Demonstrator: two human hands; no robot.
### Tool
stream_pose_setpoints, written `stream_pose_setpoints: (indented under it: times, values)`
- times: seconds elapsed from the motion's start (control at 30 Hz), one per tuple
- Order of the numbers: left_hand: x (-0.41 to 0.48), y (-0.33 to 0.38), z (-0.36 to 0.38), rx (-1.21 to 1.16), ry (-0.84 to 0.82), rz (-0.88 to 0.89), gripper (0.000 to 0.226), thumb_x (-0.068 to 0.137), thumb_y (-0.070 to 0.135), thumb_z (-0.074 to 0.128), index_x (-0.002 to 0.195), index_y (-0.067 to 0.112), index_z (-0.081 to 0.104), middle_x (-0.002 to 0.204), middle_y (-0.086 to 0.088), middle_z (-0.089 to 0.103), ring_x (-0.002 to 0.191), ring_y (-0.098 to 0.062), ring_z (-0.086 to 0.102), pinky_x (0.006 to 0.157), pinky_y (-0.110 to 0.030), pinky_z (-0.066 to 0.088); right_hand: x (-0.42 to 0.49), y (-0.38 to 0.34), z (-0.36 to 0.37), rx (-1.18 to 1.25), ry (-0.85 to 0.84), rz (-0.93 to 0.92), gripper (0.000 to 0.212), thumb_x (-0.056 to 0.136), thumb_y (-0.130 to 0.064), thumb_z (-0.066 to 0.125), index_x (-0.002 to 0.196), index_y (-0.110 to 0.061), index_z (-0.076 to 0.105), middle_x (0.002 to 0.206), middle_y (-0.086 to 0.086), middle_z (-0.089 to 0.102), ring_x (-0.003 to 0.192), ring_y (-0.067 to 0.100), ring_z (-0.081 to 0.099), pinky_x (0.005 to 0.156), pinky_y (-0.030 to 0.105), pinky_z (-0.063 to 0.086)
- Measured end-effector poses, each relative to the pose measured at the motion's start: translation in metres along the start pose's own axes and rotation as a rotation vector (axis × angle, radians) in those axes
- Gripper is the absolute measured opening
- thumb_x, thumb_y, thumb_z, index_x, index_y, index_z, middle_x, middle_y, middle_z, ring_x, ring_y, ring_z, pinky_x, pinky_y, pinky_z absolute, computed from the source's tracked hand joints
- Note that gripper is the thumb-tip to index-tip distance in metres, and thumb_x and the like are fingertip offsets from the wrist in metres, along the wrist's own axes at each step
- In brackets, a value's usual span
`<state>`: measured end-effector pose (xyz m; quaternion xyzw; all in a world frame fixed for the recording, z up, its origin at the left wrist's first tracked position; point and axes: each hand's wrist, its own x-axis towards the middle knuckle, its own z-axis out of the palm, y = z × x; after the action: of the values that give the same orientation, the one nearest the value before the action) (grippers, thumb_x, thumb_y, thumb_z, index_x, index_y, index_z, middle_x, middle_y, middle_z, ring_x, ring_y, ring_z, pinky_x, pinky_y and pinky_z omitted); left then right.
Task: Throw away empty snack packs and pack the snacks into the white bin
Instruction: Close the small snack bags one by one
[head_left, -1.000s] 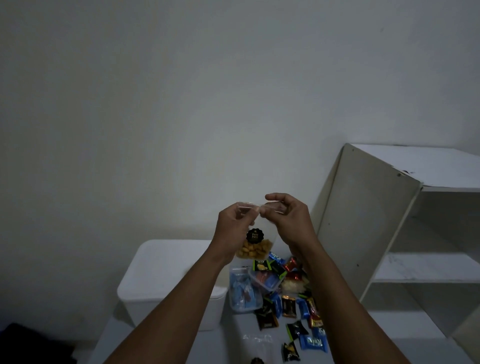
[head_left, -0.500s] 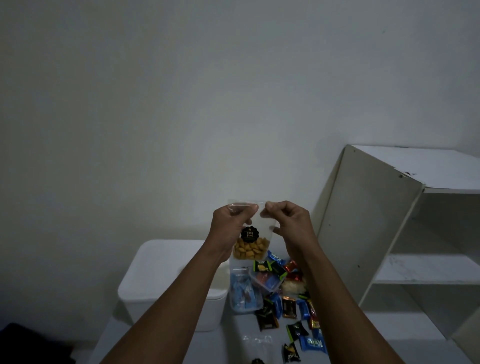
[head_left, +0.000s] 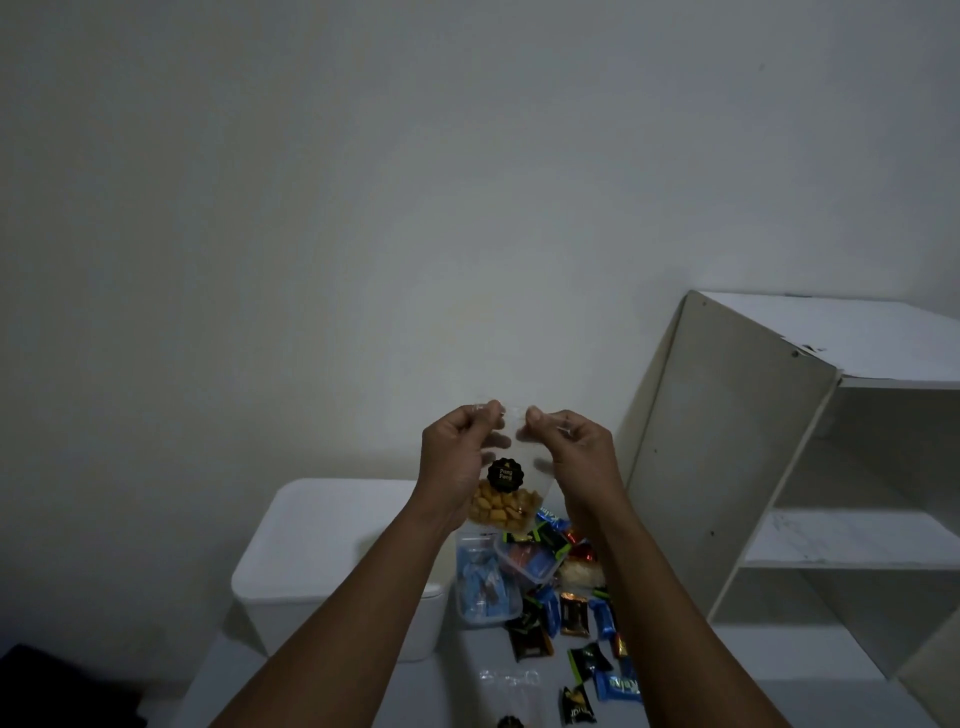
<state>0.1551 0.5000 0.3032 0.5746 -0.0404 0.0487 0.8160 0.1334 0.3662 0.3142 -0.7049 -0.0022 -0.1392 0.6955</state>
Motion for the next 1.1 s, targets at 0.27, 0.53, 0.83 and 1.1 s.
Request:
stream_pose_setpoints:
  times: [0.27, 0.53, 0.83, 1.1]
  values:
    - [-0.002, -0.007, -0.003, -0.076, 0.047, -0.072, 0.018, 0.092, 0.021, 0.068, 0.083, 0.006, 0.067, 0.074, -0.003, 0.064, 0.068, -0.018, 0.064, 0.071, -0.035, 0.056, 0.001, -0.009, -0.013, -0.226, -0.163, -0.059, 0.019, 0.09, -0.024, 0.072, 0.083, -0.007, 0.073, 0.083, 0.01, 0.075, 0.076, 0.011, 0.068, 0.074, 0.028, 0.053]
    - [-0.003, -0.002, -0.005, 0.384, -0.217, 0.113, 0.022, 0.094, 0.024, 0.066, 0.074, 0.016, 0.067, 0.068, 0.006, 0.066, 0.067, -0.007, 0.058, 0.065, -0.019, 0.048, 0.008, -0.004, -0.021, -0.524, -0.215, -0.125, 0.016, 0.091, -0.027, 0.071, 0.084, -0.014, 0.075, 0.077, -0.001, 0.073, 0.073, 0.012, 0.067, 0.069, 0.03, 0.053]
    - [0.0, -0.011, -0.004, 0.335, 0.028, 0.183, 0.025, 0.094, 0.027, 0.065, 0.077, 0.01, 0.065, 0.067, -0.002, 0.062, 0.065, -0.009, 0.057, 0.067, -0.022, 0.048, 0.004, -0.003, -0.009, -0.5, -0.129, -0.115, 0.019, 0.092, -0.028, 0.07, 0.082, -0.013, 0.076, 0.079, 0.004, 0.075, 0.083, 0.024, 0.07, 0.08, 0.04, 0.057]
    - [0.008, -0.01, -0.014, 0.3, 0.123, 0.151, 0.027, 0.096, 0.031, 0.063, 0.075, 0.013, 0.061, 0.069, -0.002, 0.06, 0.067, -0.011, 0.057, 0.068, -0.027, 0.046, -0.011, 0.01, -0.011, -0.452, -0.092, -0.052, 0.023, 0.093, -0.03, 0.068, 0.081, -0.012, 0.075, 0.08, 0.0, 0.075, 0.082, 0.016, 0.07, 0.079, 0.035, 0.055]
